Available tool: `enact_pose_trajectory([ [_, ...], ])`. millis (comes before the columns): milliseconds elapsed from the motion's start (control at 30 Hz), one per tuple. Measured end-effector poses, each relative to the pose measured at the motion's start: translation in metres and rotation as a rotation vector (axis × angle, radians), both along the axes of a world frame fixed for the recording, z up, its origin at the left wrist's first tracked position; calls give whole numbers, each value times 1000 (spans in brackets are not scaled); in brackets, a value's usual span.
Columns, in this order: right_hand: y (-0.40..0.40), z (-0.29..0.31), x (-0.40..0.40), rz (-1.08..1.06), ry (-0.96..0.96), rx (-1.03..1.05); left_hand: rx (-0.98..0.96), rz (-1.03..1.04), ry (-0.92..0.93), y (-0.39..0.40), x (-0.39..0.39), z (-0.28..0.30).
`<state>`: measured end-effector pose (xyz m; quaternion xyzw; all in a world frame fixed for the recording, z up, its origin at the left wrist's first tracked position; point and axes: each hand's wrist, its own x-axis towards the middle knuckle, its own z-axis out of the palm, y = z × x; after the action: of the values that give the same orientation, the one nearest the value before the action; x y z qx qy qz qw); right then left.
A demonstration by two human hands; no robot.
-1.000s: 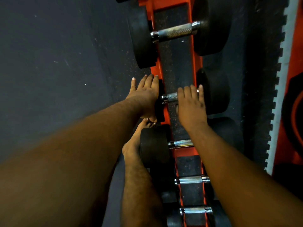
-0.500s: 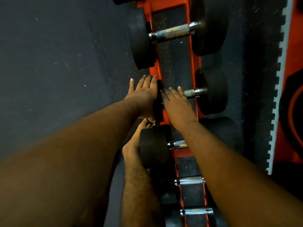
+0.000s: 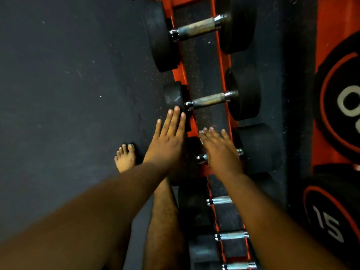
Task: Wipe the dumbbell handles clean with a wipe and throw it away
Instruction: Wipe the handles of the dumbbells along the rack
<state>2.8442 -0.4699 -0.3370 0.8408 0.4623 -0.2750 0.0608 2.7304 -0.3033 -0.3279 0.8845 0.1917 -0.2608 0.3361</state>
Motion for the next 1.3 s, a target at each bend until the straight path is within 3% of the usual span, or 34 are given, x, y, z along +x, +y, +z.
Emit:
enact_pose_trajectory([
  [233,-37,-6,-32,139,183,-462,-228,-69,219,-53,-25,-11],
  [467,-28,-37,-35,134,66,-425,-135,-40,260,-84,-22,-30],
  [600,-59,-18,-58,178,8,-357,-102,7,222,-88,-26,-34],
  [733,-54,-27,-47,134,3,-290,-90,-2,214,-87,-26,-36],
  [867,-33,-53,-38,133,21,-350,-102,-17,226,-83,-24,-37],
  [1067,-74,-26,-57,177,-61,-295,-119,1,227,-82,-23,-36],
  [1300,-43,-49,-40,117,-45,-289,-115,-6,229,-80,-23,-37],
])
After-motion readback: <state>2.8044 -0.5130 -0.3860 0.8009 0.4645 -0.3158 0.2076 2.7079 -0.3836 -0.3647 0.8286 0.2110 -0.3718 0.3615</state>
